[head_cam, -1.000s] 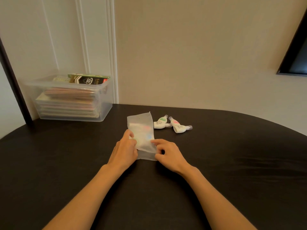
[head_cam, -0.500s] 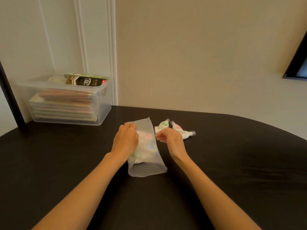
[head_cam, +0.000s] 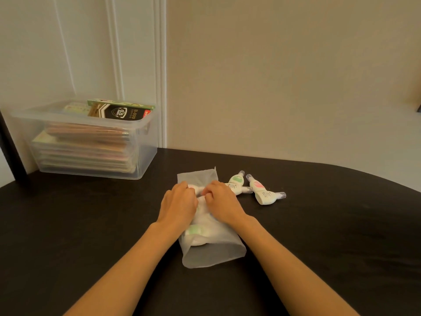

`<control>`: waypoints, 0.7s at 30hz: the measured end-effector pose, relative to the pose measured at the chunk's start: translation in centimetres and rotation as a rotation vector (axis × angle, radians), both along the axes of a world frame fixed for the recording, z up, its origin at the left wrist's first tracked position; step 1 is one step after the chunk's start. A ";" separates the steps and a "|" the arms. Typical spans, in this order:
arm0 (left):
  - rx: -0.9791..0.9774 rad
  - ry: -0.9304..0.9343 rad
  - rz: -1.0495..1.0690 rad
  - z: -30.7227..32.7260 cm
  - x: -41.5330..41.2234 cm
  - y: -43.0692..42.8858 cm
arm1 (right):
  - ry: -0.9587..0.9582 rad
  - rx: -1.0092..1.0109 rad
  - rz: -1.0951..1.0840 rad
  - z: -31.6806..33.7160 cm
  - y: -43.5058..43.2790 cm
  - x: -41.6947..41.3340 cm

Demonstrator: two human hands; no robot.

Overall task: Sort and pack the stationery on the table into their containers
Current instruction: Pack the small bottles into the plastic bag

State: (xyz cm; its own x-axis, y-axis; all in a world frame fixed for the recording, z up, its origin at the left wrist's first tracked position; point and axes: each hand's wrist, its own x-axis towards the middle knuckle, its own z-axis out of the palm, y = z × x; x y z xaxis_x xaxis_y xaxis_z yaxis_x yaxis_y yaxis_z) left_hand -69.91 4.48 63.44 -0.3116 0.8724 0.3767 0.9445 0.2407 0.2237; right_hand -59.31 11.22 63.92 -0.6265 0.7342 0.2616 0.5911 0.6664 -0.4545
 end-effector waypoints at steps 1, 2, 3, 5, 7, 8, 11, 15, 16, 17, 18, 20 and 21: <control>-0.005 -0.013 0.004 0.0 0.0 0.1 | -0.014 -0.012 0.011 0.0 0.1 0.0; -0.009 -0.026 0.005 0.0 -0.1 0.2 | -0.031 -0.012 0.023 -0.1 0.1 0.0; -0.013 -0.042 0.003 -0.1 -0.2 0.3 | -0.052 0.000 0.029 -0.1 0.2 0.0; -0.022 -0.083 -0.006 -0.2 -0.4 0.5 | -0.089 0.022 0.034 -0.2 0.3 0.1; -0.029 -0.115 -0.019 0.0 -0.5 0.6 | -0.112 0.018 0.021 -0.4 0.5 0.0; -0.028 -0.122 -0.026 0.0 -0.5 0.6 | -0.118 0.016 0.015 -0.5 0.6 -0.1; 0.025 -0.108 -0.025 -0.2 -0.7 0.5 | -0.114 0.014 -0.008 -0.5 0.6 -0.2; -0.001 -0.141 -0.012 -0.4 -1.0 0.5 | -0.068 -0.036 0.033 -0.3 0.8 -0.4; -0.021 -0.146 -0.019 -0.3 -1.0 0.6 | -0.057 -0.054 0.045 -0.3 0.8 -0.5; -0.046 -0.147 -0.023 -0.3 -1.0 0.6 | -0.053 -0.066 0.055 -0.3 0.8 -0.5; -0.078 -0.137 -0.024 -0.3 -1.0 0.7 | -0.054 -0.070 0.062 -0.3 0.8 -0.6; -0.161 -0.105 -0.026 -0.3 -1.2 0.9 | -0.072 -0.076 0.076 -0.2 0.8 -0.6; -0.198 -0.105 -0.029 -0.2 -1.3 1.0 | -0.083 -0.091 0.084 -0.1 0.7 -0.6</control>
State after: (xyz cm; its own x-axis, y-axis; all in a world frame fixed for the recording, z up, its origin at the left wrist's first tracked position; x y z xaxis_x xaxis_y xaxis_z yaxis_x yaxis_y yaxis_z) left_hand -71.21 5.46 63.19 -0.3138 0.9352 0.1644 0.9256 0.2627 0.2723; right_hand -59.95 11.90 63.78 -0.7034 0.6967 0.1407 0.5734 0.6732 -0.4669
